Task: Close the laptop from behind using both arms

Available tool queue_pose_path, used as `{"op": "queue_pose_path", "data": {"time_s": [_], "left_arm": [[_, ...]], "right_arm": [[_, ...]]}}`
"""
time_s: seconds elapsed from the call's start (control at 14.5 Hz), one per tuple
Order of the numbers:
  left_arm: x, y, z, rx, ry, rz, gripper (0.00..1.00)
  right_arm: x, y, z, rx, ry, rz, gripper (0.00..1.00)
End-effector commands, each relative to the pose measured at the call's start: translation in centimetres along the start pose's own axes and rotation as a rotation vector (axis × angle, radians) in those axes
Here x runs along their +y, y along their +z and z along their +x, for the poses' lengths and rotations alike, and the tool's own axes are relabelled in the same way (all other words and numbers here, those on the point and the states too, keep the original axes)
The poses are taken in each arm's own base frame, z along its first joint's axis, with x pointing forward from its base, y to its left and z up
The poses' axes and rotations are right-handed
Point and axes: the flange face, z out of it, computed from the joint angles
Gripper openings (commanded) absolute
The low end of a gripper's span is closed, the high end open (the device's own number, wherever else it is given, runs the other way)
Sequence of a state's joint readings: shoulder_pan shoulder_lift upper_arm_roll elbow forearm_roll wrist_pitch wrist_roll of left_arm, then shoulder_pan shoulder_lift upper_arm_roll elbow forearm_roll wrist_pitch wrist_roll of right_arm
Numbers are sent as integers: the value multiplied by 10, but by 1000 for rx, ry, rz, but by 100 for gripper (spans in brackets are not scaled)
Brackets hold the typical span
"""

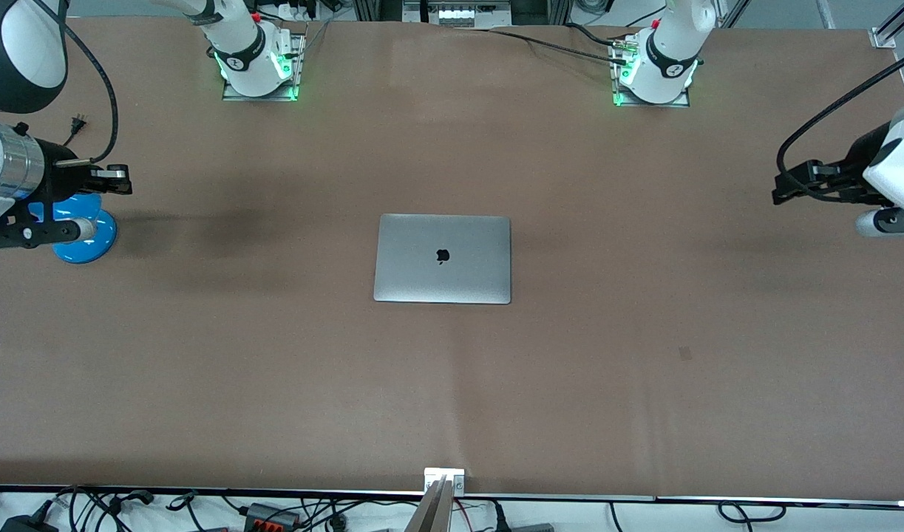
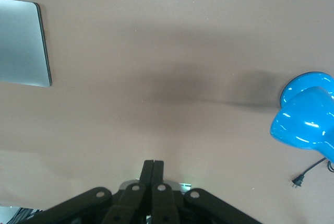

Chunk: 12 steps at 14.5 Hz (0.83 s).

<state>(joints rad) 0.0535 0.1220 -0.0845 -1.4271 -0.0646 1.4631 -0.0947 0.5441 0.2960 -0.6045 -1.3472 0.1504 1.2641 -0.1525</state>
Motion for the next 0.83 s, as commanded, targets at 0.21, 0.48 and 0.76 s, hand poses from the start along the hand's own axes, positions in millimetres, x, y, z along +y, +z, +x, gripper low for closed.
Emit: {"op": "queue_pose_path", "data": {"time_s": [0.21, 0.48, 0.76], "left_arm": [[10, -5, -57, 117, 50, 75, 100], [6, -4, -55, 104, 41, 75, 100], [11, -3, -54, 102, 51, 79, 100]], "right_arm": [[0, -18, -5, 24, -20, -24, 100], [19, -20, -6, 38, -54, -9, 100], [43, -32, -7, 76, -77, 46, 100]]}}
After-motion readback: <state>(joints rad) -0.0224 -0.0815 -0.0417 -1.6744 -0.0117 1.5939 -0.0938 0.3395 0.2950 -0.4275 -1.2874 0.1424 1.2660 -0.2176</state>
